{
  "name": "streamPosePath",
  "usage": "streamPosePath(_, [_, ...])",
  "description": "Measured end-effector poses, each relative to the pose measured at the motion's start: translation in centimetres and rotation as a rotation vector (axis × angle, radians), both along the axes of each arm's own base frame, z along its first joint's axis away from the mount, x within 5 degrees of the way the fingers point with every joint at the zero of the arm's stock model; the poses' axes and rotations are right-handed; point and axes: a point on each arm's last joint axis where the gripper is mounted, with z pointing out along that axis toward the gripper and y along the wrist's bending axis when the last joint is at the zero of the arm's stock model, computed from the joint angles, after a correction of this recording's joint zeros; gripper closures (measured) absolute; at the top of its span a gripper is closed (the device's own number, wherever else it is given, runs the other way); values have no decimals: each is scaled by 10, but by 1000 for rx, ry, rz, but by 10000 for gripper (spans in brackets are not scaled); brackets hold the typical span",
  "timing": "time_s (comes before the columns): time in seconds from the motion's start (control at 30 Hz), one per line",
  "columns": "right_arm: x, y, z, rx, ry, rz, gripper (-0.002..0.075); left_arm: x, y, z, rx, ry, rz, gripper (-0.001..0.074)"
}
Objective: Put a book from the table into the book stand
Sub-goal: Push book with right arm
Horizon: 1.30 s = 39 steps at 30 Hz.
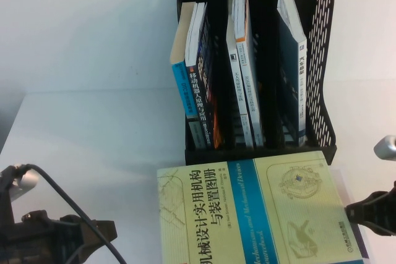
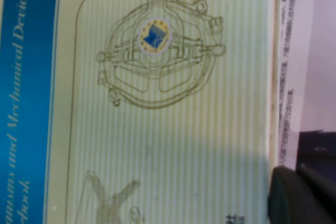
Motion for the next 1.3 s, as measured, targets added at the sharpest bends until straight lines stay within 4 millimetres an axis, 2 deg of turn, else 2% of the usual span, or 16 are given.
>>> streamPosePath(0.3, [2, 1, 0, -4, 1, 17, 727, 0, 0, 0, 1, -1, -1, 738])
streamPosePath(0.63, [2, 6, -19, 29, 119, 48, 727, 2, -1, 4, -64, 5, 38, 732])
streamPosePath(0.73, [2, 7, -19, 41, 125, 43, 727, 4, -2, 8, -102, 3, 60, 664])
streamPosePath(0.87, [2, 8, -19, 53, 130, 41, 727, 5, -3, 10, -150, 9, 87, 422])
streamPosePath(0.97, [2, 8, -19, 66, 137, 37, 727, 6, -3, 11, -160, 10, 92, 274])
streamPosePath(1.07, [2, 11, -18, 74, 135, 43, 726, 6, -3, 11, -163, 10, 94, 226])
streamPosePath(1.3, [4, 24, -13, 89, 118, 86, 726, 9, -4, 18, -172, -11, 86, 237])
